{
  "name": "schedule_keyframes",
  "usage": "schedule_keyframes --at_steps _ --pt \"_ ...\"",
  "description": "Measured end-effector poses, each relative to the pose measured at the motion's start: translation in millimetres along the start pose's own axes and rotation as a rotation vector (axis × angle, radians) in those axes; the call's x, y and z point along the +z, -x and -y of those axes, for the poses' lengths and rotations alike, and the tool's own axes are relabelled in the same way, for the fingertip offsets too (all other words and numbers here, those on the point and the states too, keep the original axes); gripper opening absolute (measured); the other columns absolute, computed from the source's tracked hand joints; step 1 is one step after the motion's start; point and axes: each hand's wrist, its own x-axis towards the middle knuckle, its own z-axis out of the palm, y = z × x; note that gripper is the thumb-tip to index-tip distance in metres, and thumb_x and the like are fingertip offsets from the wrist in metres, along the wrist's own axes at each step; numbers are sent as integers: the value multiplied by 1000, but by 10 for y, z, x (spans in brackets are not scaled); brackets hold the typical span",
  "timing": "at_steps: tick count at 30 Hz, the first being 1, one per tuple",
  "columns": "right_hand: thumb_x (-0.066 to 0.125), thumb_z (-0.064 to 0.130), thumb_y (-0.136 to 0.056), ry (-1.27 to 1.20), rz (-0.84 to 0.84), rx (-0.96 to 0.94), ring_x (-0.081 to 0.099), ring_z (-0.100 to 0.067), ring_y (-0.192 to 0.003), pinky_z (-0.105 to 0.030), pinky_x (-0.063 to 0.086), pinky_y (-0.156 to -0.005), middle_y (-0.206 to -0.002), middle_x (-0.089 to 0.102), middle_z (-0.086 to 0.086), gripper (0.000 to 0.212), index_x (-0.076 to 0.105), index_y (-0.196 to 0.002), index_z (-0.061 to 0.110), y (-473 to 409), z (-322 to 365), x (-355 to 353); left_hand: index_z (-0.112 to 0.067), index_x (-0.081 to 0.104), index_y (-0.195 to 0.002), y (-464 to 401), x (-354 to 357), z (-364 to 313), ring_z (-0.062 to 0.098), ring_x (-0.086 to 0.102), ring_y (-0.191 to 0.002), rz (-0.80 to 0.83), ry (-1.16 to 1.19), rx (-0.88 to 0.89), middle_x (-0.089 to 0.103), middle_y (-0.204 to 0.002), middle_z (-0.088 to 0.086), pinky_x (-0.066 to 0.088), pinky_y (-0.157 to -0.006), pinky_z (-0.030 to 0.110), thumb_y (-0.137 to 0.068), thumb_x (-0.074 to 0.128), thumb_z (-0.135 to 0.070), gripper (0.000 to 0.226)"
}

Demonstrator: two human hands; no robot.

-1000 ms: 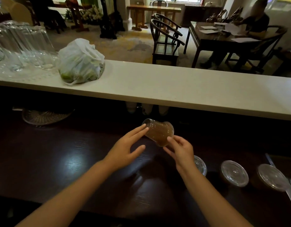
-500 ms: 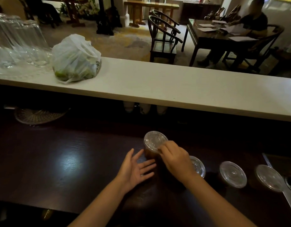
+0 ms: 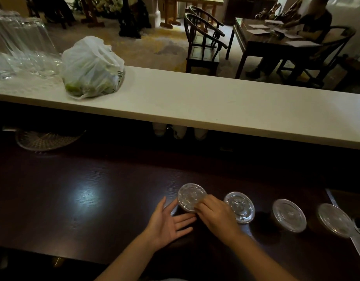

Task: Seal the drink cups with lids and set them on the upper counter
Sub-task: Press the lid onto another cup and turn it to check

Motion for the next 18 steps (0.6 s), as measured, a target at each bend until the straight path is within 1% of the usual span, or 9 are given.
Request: schedule_keyframes --at_steps 2,6,9,10,12,14,16,17,18 --pt "64 17 -79 -18 16 -3 57 -16 -79 -26 47 -61 -86 62 1 6 62 -84 13 55 -5 18 -30 47 -126 -16 -39 11 38 57 -111 -1 -19 1 63 -114 28 44 -91 49 -92 26 -58 48" --pt "61 23 -77 -63 15 3 54 -15 -95 -25 44 -82 -99 63 -1 22 65 -96 13 154 1 16 -32 51 -118 -34 -125 14 34 60 -109 -11 -78 24 64 -114 23 46 -88 46 -93 24 -57 45" --pt "62 26 -75 -76 14 13 53 -17 -100 -31 46 -89 -105 63 -3 30 63 -103 13 184 5 8 -29 55 -115 -55 -142 14 28 62 -104 -96 -252 90 69 -108 16 48 -81 39 -96 26 -50 41" --pt "64 27 -74 -78 28 15 52 -18 -102 -33 47 -89 -107 62 -4 34 61 -106 14 189 10 5 -25 56 -116 -73 -139 24 25 63 -99 -162 -367 165 70 -104 13 49 -77 34 -97 29 -44 38" --pt "67 29 -72 -68 51 36 50 -20 -108 -40 46 -93 -113 58 -5 45 57 -114 16 207 13 -8 -15 57 -116 -116 -149 36 17 63 -88 -330 -604 415 67 -99 6 50 -71 25 -97 41 -26 27" --pt "69 32 -72 -30 15 110 47 -22 -116 -48 42 -98 -120 56 -7 54 53 -121 17 230 -17 -54 -19 57 -113 -112 -144 -5 12 57 -95 -428 -872 711 60 -111 5 49 -82 20 -91 56 -13 23" --pt "72 34 -71 8 -59 235 45 -26 -120 -52 40 -98 -124 55 -9 60 51 -125 19 253 -99 -142 -18 52 -124 -83 -94 -61 8 47 -110 -379 -1167 915 47 -125 -1 35 -93 6 -82 68 -15 45" --pt "76 34 -69 21 -88 302 44 -27 -122 -53 40 -98 -126 54 -11 64 51 -126 20 273 -151 -192 -19 47 -130 -77 -63 -84 7 41 -117 -337 -1298 957 41 -130 -3 29 -95 5 -77 73 -23 59" --pt "81 34 -64 33 -103 365 42 -28 -123 -54 40 -97 -127 53 -12 69 51 -126 20 305 -206 -244 -22 40 -136 -90 -36 -97 9 35 -124 -302 -1430 975 35 -137 -4 27 -101 12 -72 74 -36 74"
